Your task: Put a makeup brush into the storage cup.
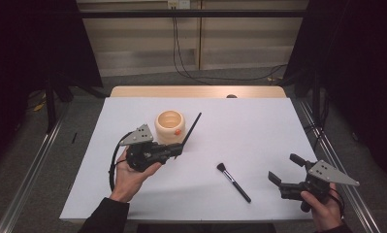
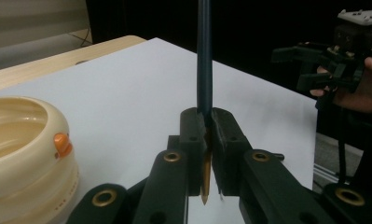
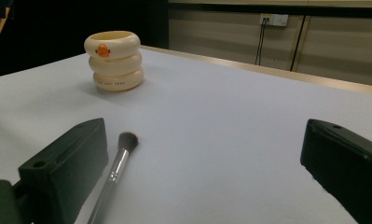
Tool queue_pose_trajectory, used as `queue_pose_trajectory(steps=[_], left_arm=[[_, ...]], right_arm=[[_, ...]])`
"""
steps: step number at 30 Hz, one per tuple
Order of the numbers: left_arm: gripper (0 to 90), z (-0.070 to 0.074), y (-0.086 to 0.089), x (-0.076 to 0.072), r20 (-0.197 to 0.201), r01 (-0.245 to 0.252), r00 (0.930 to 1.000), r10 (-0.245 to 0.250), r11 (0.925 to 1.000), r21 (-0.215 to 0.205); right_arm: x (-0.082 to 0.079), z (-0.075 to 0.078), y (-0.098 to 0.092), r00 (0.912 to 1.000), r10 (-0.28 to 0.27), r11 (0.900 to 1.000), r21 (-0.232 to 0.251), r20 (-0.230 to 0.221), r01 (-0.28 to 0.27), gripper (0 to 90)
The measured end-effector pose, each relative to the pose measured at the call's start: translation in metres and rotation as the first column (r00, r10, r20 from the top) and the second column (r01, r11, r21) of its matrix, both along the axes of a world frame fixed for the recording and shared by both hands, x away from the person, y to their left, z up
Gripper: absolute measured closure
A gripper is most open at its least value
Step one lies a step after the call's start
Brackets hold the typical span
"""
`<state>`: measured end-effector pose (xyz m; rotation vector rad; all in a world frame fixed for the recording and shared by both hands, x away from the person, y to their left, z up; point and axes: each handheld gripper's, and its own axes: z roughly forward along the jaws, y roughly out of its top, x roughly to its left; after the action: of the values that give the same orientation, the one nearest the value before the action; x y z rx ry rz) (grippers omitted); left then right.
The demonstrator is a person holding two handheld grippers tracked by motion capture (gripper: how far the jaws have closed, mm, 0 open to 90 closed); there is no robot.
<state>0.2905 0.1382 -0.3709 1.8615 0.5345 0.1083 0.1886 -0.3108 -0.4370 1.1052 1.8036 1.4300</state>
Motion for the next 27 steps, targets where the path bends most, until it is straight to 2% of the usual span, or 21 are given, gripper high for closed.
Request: queue_pose_trajectory(steps=[4,9,10,11,14,15,16,21,25,27], left_arm=[[83.9,0.003,0.000,-0.006,0.006,0.012,0.9999,-0.012,0.9999,-0.004],[83.9,0.003,-0.007,-0.010,0.013,0.036,0.9993,-0.036,0.9987,0.038],[83.9,0.002,-0.009,-0.010,0.008,0.052,0.9986,-0.053,0.9978,0.040],[83.9,0.002,-0.011,-0.011,0.013,0.064,0.9978,-0.065,0.9961,0.061],[83.9,-0.001,-0.015,-0.011,0.009,0.078,0.9968,-0.079,0.9929,0.090],[83.9,0.001,-0.016,-0.011,0.004,0.074,0.9972,-0.075,0.9903,0.118],[83.9,0.002,-0.017,-0.011,-0.002,0.083,0.9965,-0.084,0.9892,0.121],[83.9,0.014,-0.017,-0.009,-0.018,0.094,0.9956,-0.092,0.9754,0.199],[83.9,0.020,-0.018,-0.010,-0.021,0.103,0.9946,-0.101,0.9685,0.227],[83.9,0.023,-0.018,-0.010,-0.018,0.107,0.9942,-0.106,0.9603,0.258]], right_arm=[[-0.001,0.001,-0.001,0.9999,0.004,1.000,0.015,0.009,-0.004,0.0],[-0.002,0.002,-0.001,0.9997,0.020,1.000,0.015,0.015,-0.020,0.0],[-0.002,0.001,-0.001,0.9997,0.023,1.000,0.017,0.013,-0.023,0.0],[-0.002,0.001,-0.001,0.9998,0.020,1.000,0.014,0.010,-0.020,0.0],[-0.002,0.001,-0.001,0.9998,0.019,1.000,0.010,0.011,-0.019,0.0],[-0.002,0.001,0.000,0.9998,0.019,1.000,0.015,0.009,-0.019,0.0],[-0.002,0.001,0.000,0.9998,0.018,1.000,0.013,0.013,-0.018,0.0],[-0.001,0.000,0.000,0.9998,0.018,1.000,0.005,0.000,-0.018,0.0],[0.000,0.000,0.001,0.9996,0.027,1.000,0.007,-0.006,-0.027,0.0],[0.000,0.000,0.001,0.9995,0.031,1.000,0.005,-0.008,-0.031,0.0]])
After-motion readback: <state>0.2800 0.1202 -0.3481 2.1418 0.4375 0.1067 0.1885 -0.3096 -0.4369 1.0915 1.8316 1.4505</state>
